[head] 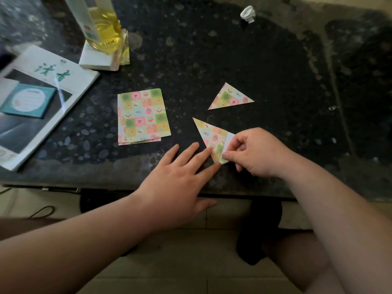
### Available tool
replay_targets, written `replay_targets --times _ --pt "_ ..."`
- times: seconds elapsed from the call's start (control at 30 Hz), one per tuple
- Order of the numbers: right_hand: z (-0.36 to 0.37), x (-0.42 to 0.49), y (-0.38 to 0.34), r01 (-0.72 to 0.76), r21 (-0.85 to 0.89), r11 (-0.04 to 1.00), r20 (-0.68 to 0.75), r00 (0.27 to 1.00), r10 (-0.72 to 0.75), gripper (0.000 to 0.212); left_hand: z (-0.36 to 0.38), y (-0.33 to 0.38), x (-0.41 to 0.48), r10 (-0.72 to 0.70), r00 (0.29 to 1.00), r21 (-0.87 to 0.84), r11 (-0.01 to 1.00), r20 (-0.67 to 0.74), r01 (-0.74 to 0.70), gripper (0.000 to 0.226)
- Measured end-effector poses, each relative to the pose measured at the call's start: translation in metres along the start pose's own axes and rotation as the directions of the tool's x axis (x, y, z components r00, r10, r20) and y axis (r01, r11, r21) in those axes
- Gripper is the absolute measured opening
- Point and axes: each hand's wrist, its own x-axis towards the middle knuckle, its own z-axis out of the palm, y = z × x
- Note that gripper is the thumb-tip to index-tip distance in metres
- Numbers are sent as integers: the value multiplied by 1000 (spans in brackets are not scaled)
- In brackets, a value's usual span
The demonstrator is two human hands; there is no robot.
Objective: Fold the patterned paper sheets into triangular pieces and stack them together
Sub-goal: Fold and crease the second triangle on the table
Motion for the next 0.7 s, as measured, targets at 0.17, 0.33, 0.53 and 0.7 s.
replay_targets --times 0.17,0.33,0.53,0.7 --pt "1 0 1 -2 17 1000 -14 1000 3 14 0 6 1 -14 1000 27 1000 6 13 81" --pt "-3 0 3 -23 62 998 46 999 20 9 3 8 2 -24 999 50 998 27 22 80" --pt "-13 -1 12 -94 116 989 118 990 80 12 4 7 2 -31 999 50 998 23 29 81" --pt "-9 -3 6 -69 94 993 90 994 60 14 4 8 3 -35 999 46 998 21 34 81"
